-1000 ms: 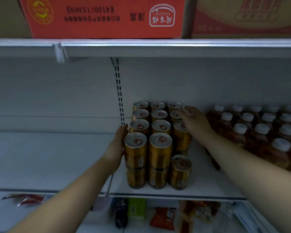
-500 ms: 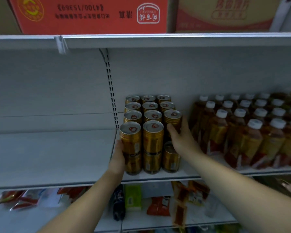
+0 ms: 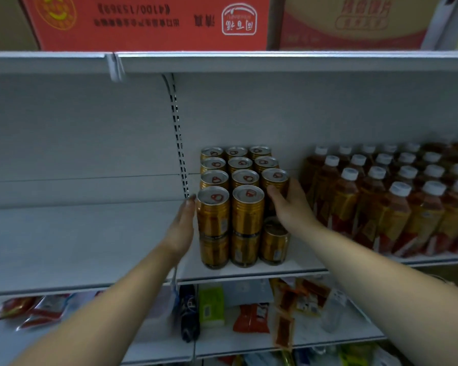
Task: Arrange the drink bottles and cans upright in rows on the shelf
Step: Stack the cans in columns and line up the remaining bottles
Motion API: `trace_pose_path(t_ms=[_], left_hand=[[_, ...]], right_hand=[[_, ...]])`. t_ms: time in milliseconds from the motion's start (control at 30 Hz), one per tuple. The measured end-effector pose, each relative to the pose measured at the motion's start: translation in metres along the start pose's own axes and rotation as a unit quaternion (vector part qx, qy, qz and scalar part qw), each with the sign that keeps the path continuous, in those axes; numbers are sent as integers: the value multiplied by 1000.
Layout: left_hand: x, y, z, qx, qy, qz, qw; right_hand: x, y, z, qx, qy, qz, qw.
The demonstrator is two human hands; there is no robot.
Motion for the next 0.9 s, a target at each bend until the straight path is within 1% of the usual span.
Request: trace_pose_path(t_ms=[100,133,200,267,300,367,400,433,500,533,600,667,767,800,833,900], left_hand=[[-45,9,-16,-31,100,51,993],[-58,12,-16,-24,142,66,987],[-78,15,-5,26,236,89,967],[-87,15,11,83,342,106,930],[-89,16,17,98,397,107,906],[-92,18,20,81,493,87,862],[-96,18,20,68,521,70,848],[-102,18,23,68,524,55,847],[-120,14,40,76,481,43,872],[-131,12,53,66,467,47,880],[-149,12,89,45,470,74,878],[-161,16,135,45,479,97,871],[-167,25,206,41,506,108,855],[-168,27,226,39,498,117,858],[-168,29,245,46,477,126,868],[-165,35,275,69,410,131,900]], right_hand=[[12,19,-16,41,-125,-4,991],[15,24,-21,56,-165,-1,985],[27,32,-28,91,-216,-23,972],[38,37,-31,137,-241,-61,959],[41,39,-32,158,-257,-76,950],[43,45,-41,186,-307,-104,928],[41,49,-48,196,-340,-110,913],[37,55,-59,200,-366,-110,902],[27,69,-85,207,-388,-106,892],[21,75,-101,209,-395,-103,889],[5,88,-138,209,-395,-95,890],[-15,96,-178,204,-384,-79,897],[-47,104,-231,202,-378,-47,903],[-57,106,-246,201,-376,-43,903],[-65,108,-258,202,-376,-43,903],[-80,110,-276,214,-378,-48,899]])
Point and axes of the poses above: each hand's wrist, its own y-axis towards the middle knuckle, its own z-axis out of the palm, x = y × z, the point moved 6 cm from there along y, towards the middle knuckle, and after that the axes turned 11 degrees about -z, right-handed, at the moved point
